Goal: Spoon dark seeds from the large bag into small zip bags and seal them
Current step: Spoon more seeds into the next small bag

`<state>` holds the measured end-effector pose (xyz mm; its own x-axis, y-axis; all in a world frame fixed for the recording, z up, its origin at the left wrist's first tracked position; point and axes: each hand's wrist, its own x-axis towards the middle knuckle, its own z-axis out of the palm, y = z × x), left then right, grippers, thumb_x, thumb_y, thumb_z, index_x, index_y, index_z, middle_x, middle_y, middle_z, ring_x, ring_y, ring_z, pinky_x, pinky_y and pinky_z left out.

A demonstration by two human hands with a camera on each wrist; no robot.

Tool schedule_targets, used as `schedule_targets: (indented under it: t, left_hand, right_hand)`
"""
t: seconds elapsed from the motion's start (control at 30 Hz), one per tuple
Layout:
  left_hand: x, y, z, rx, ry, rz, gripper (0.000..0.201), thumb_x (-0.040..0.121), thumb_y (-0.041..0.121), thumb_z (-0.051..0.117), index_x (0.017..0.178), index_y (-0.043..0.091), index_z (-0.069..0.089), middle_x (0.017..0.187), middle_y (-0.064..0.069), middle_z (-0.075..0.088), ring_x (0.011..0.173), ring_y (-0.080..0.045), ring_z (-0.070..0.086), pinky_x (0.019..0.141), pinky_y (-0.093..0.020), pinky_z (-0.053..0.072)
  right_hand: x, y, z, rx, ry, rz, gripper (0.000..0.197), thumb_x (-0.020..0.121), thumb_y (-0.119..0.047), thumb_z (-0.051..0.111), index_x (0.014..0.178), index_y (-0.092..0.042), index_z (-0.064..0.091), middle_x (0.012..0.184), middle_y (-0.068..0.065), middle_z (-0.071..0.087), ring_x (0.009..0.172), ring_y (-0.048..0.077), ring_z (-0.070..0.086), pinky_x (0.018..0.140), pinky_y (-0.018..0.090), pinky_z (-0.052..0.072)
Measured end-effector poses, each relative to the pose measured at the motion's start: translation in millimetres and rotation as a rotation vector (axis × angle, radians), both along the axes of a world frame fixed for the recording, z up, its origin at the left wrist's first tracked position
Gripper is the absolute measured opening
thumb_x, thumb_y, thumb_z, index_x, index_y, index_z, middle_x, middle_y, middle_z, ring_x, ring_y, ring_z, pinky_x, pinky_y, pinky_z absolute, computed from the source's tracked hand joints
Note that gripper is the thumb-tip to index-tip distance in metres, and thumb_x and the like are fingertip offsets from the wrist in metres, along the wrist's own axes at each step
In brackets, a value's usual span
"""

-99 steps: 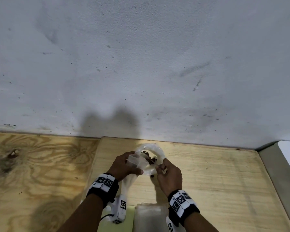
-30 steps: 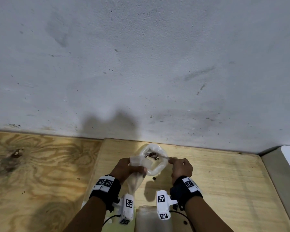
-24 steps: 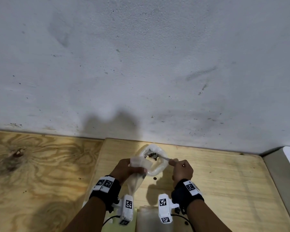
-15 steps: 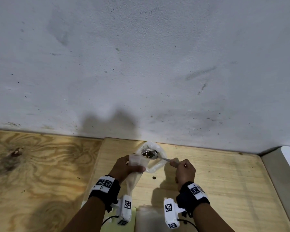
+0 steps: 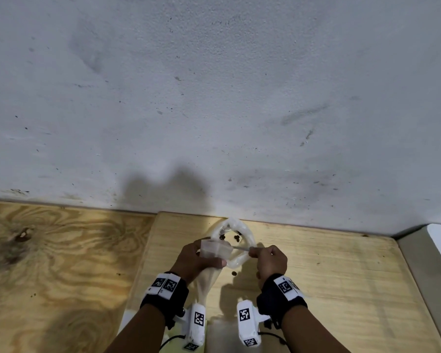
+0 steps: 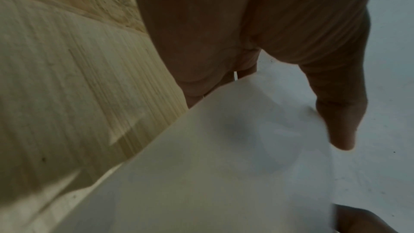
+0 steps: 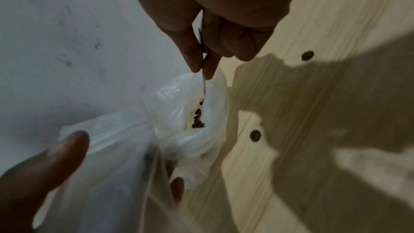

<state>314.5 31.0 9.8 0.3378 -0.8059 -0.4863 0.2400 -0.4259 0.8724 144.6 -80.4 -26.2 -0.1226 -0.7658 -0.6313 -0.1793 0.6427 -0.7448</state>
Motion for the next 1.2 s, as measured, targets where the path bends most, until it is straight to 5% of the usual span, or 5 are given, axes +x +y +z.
schedule_targets:
  t: [0.27,0.7,0.9,1.03,1.2]
  left_hand:
    - [5,0,-8,0.053,0.003,-0.049,0.063,0.042,0.023,0.090,0.102,0.013,0.074,0.098,-0.010,0.076,0.097,-0.027,0.071,0.086,-0.042,0.058]
    - [9,-2,-12,0.078,-0.002,-0.063,0.067,0.041,0.025,0.091,0.103,0.009,0.073,0.097,-0.012,0.076,0.097,-0.029,0.070,0.081,-0.037,0.058]
    - [9,-2,-9,0.076,-0.012,-0.033,0.072,0.037,0.024,0.092,0.105,0.010,0.072,0.099,-0.011,0.076,0.096,-0.027,0.071,0.073,-0.032,0.056]
    - [6,-5,-8,0.062,-0.036,0.004,0.084,0.031,0.028,0.092,0.111,0.015,0.069,0.105,-0.009,0.073,0.094,-0.022,0.070,0.068,-0.027,0.055]
    - [2,-7,-10,0.043,-0.064,0.023,0.092,0.031,0.033,0.092,0.117,0.020,0.066,0.111,-0.005,0.070,0.098,-0.018,0.068,0.068,-0.022,0.053]
  right_hand:
    - [12,-4,-2,0.032,0.000,-0.070,0.008,0.070,-0.008,0.061,0.074,-0.003,0.065,0.076,0.011,0.066,0.059,0.025,0.044,0.059,0.036,0.039]
    - [-1,-6,-4,-0.054,-0.022,-0.063,0.026,0.078,-0.014,0.059,0.089,0.010,0.058,0.101,0.025,0.070,0.058,0.020,0.035,0.059,0.034,0.034]
    - [-8,-11,-6,-0.039,-0.051,-0.080,0.021,0.079,-0.007,0.068,0.082,0.009,0.056,0.072,0.014,0.053,0.054,0.020,0.030,0.044,0.027,0.028]
    - [-12,-11,-6,-0.036,-0.085,-0.069,0.037,0.077,-0.001,0.071,0.055,-0.015,0.044,0.052,0.002,0.041,0.050,0.017,0.023,0.045,0.027,0.022]
    - [-22,-3,-3,-0.038,-0.086,-0.058,0.025,0.082,0.002,0.065,0.068,-0.011,0.048,0.045,-0.006,0.044,0.045,0.016,0.020,0.043,0.025,0.020]
